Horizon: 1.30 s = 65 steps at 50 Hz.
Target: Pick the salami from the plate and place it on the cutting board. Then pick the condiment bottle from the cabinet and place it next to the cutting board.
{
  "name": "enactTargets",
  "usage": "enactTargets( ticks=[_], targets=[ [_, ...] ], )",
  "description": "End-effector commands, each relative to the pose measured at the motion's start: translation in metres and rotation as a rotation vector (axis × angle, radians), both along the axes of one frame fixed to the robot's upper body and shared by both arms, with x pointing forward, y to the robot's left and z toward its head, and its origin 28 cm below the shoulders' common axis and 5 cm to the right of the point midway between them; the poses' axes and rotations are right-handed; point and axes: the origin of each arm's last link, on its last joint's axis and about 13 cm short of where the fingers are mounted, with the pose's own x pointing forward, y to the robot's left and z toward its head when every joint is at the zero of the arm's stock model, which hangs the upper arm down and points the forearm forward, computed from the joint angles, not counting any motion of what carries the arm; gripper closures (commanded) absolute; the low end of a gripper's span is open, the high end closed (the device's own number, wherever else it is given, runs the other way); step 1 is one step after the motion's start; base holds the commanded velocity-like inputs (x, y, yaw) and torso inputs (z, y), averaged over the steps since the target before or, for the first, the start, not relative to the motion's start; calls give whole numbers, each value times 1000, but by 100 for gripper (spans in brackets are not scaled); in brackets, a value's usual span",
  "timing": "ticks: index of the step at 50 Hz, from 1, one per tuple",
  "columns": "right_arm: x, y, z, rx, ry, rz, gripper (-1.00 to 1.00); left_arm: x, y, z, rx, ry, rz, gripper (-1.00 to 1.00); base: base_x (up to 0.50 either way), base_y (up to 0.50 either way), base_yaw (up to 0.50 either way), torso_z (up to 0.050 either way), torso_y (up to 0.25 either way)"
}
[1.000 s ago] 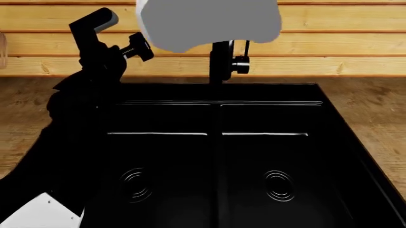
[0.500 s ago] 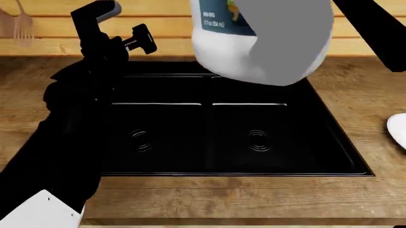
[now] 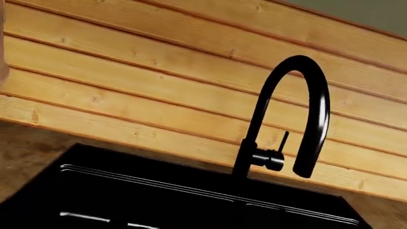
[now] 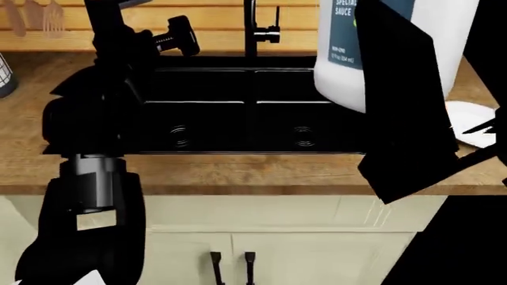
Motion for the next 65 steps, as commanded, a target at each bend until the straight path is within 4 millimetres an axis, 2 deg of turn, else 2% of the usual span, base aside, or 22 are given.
enactTargets(
  ticks=[1,18,26,34,65],
  targets=[
    [7,-11,-12,3,-21,-78,100,-12,-8,5,41,-40,-12,-100,-500,-86,0,0,0],
    [10,-21,-33,-14,-43,-141,100,-22,-10,3,46,-63,-30,-100,-500,-84,0,1,0],
    [29,-28,-51,-39,-35,-204,100,-36,-6,5,20,-90,-23,-100,-125,-16,0,0,0],
    [47,-32,-68,-33,-9,-228,100,-40,-7,-4,51,-84,-27,-100,52,-500,0,0,0],
    [47,-40,-67,-5,-38,-274,100,-42,-12,-7,75,-88,-42,-100,149,-500,0,0,0]
  ],
)
